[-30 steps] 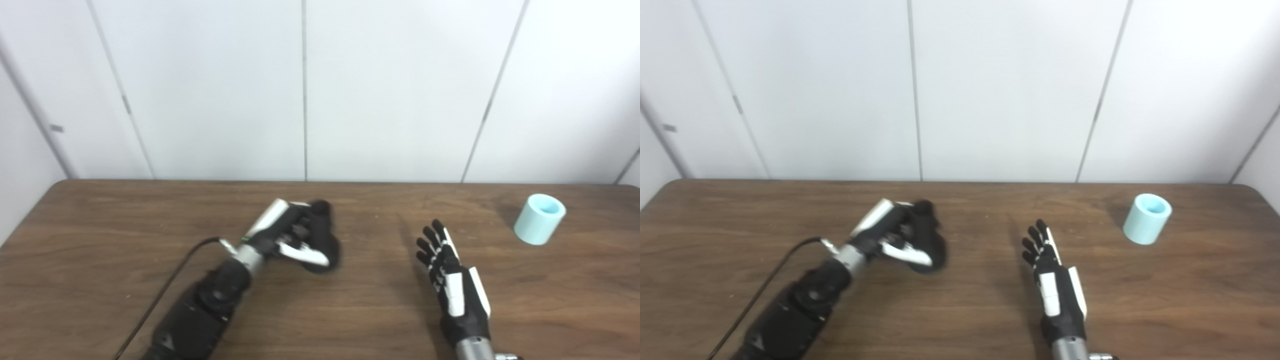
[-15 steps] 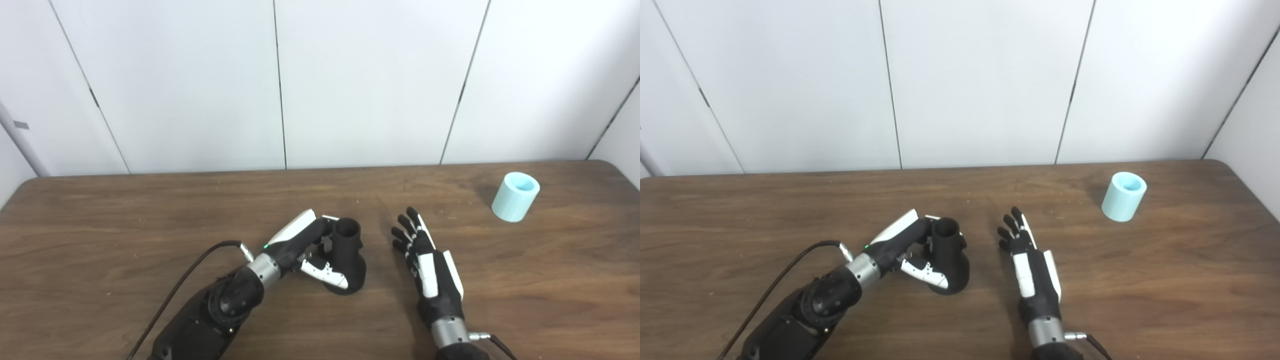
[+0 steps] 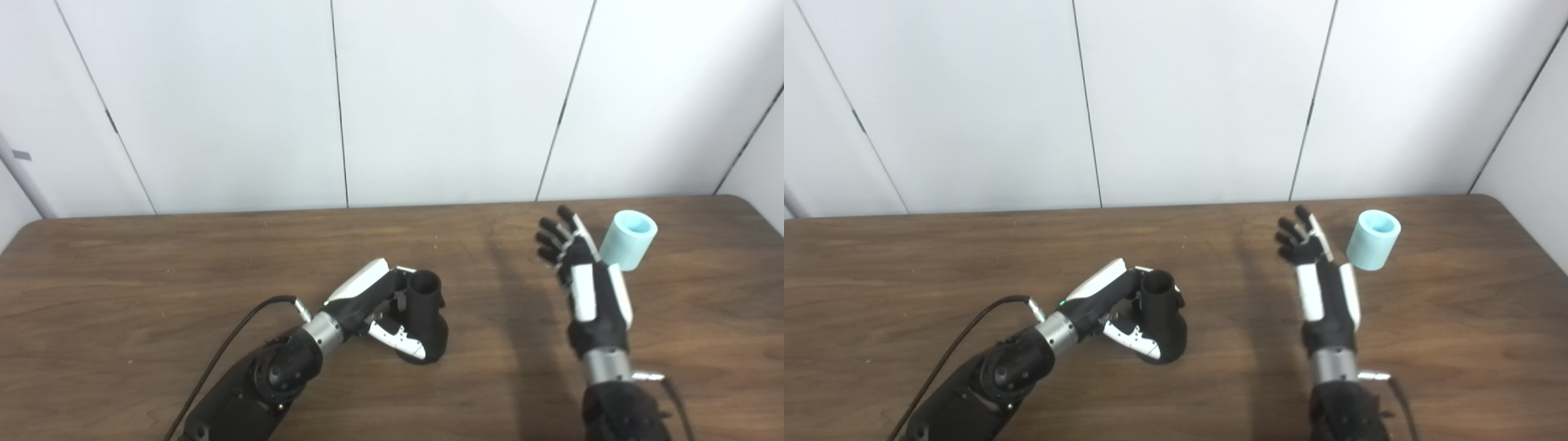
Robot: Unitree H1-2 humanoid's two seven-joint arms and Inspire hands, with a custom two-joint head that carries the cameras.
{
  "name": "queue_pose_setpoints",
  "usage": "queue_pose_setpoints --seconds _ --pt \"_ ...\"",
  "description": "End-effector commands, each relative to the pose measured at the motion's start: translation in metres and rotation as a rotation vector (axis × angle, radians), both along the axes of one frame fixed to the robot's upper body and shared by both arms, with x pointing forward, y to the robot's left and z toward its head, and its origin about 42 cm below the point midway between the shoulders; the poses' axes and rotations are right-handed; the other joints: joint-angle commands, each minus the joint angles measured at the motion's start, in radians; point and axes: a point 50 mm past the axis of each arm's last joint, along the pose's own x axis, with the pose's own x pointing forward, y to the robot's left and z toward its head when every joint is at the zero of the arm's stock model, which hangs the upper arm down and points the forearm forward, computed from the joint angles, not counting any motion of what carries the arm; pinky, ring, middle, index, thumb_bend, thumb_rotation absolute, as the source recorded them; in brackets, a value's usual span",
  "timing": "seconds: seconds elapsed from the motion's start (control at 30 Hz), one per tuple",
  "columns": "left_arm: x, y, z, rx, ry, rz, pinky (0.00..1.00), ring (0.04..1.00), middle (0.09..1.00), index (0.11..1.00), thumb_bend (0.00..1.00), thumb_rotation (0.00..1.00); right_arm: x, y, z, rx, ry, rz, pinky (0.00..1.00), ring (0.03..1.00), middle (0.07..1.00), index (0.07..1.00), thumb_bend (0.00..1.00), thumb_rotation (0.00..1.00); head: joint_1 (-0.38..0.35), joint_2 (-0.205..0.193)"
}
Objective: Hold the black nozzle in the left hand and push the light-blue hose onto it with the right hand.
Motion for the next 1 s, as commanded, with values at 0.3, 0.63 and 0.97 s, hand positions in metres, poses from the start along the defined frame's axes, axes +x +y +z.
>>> queue_pose_setpoints --seconds 0.3,0.63,0.97 --pt "-0.031 0.036 -0.070 0.197 0.260 0.030 0.47 0.501 0.529 0.491 0.51 0.08 0.045 -0.066 0.092 -0.774 -0.114 -0.045 0.65 0.723 0.751 0.822 0.84 0.76 0.007 0.006" --pt "-0.034 0.032 -0.070 0.170 0.267 0.037 0.40 0.460 0.510 0.491 0.51 0.08 0.088 -0.115 0.159 -1.202 -0.003 -0.280 0.94 0.887 0.862 0.842 0.89 0.76 0.014 0.010" --pt "-0.033 0.038 -0.070 0.194 0.263 0.030 0.43 0.463 0.509 0.491 0.51 0.08 0.107 -0.138 0.186 -1.352 0.140 -0.410 0.94 0.867 0.866 0.824 0.83 0.70 0.011 0.011"
